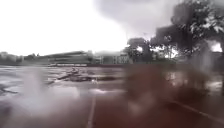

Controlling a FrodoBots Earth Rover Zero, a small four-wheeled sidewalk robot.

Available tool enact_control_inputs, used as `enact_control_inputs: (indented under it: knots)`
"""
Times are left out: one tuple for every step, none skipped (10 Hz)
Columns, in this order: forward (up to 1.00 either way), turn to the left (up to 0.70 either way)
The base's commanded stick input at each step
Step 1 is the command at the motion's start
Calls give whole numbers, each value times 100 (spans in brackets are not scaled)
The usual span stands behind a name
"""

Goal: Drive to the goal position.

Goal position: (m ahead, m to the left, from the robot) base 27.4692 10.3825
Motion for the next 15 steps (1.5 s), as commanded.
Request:
enact_control_inputs:
  knots:
    - [45,0]
    - [45,0]
    - [45,0]
    - [45,0]
    - [45,0]
    - [45,0]
    - [45,0]
    - [45,0]
    - [45,0]
    - [45,0]
    - [45,0]
    - [45,0]
    - [45,0]
    - [45,0]
    - [45,0]
